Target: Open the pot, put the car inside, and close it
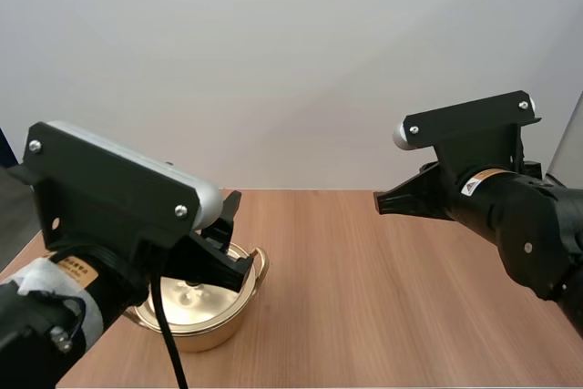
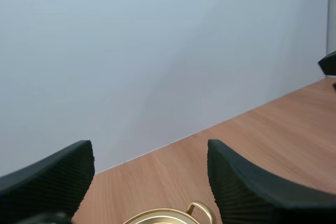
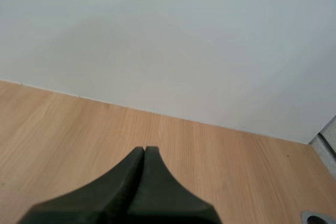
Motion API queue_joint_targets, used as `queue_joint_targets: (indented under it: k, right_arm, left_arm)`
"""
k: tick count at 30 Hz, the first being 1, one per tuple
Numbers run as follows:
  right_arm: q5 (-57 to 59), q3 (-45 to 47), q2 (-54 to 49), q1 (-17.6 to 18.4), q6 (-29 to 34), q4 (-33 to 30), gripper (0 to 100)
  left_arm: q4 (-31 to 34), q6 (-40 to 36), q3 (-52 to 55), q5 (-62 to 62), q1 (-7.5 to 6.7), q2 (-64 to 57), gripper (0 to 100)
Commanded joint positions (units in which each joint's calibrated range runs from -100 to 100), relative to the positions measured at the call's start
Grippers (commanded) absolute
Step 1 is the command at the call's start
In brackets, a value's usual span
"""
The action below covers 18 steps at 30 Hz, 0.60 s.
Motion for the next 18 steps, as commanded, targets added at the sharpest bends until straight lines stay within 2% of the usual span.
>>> queue_joint_targets:
  k: [1,3,7,9,13,15,18]
  right_arm:
    - [-8.6,6.5,-14.3,0.0,6.8,0.5,0]
    - [-12.8,10.2,-19.3,0.0,6.8,0.8,0]
    - [-18.1,17.8,-26.6,0.0,6.8,3.1,0]
    - [-19.7,22.6,-28.7,0.0,6.8,3.9,0]
    - [-21.8,30.1,-30.3,0.0,6.8,3.8,0]
    - [-22.2,32.4,-30.3,0.0,6.8,4.0,0]
    - [-22.2,32.6,-30.3,0.0,6.8,4.6,0]
  left_arm:
    - [48.8,-47.2,9.2,-9.3,-0.02,-4.9,100]
    - [46.2,-44.7,12.7,-17.9,-0.02,-4.9,100]
    - [46.3,-42.2,21.2,-29.7,-0.02,-4.9,100]
    - [44.7,-42.3,25.0,-29.9,-0.02,-4.9,100]
    - [43.4,-45.2,28.2,-27.1,1.64,-4.9,100]
    - [39.3,-46.3,29.0,-22.0,2.29,-4.9,100]
    - [38.1,-44.1,29.8,-23.4,3.29,-4.9,100]
